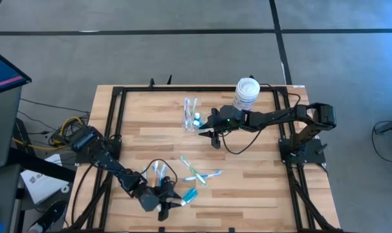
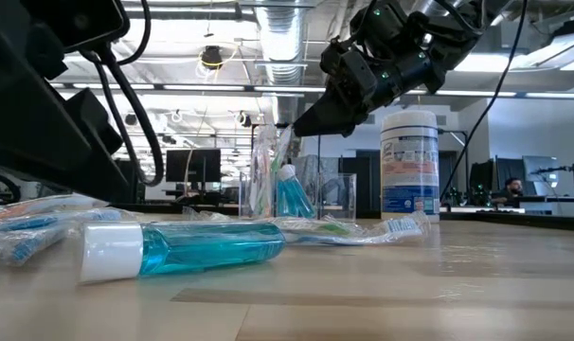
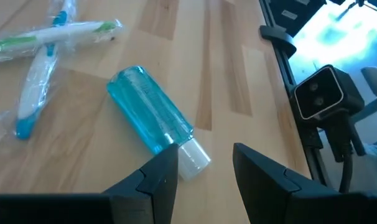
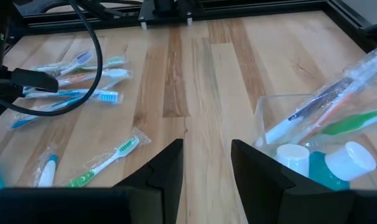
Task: Pick & Place toothbrushing station
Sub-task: Put the mouthwash into the transparent organizer
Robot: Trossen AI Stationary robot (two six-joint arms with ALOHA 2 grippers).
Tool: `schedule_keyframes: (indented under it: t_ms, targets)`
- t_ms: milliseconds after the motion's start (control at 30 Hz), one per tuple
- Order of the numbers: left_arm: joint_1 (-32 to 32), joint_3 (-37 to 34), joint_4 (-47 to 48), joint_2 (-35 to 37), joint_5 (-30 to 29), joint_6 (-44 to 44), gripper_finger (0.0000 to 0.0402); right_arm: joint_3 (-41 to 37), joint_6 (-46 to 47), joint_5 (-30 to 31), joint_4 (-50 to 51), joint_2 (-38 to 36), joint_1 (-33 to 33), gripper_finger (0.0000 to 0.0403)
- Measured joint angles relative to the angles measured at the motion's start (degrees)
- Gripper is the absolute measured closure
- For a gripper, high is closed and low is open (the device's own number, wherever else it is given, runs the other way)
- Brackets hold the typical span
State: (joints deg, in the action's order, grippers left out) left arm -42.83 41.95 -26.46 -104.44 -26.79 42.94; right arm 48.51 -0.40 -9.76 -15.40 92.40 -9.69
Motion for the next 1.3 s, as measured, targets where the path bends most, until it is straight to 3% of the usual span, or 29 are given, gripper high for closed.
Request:
schedule_keyframes:
  t_ms: [433, 867, 1300]
  targets:
    - [-0.3, 5.3, 0.6, -8.6, -0.6, 5.2, 0.0253, 0.0, 0.0, 1.3, 0.6, 0.0, 0.3, 0.0276]
    - [-0.1, 5.4, 1.0, -9.1, -4.2, 7.5, 0.0254, 0.0, 0.0, 4.8, 2.1, 0.0, 1.5, 0.0276]
    - [0.8, 5.0, 9.2, -5.8, -6.3, 9.2, 0.0319, 0.0, 0.0, 4.7, 2.1, 0.0, 1.5, 0.0276]
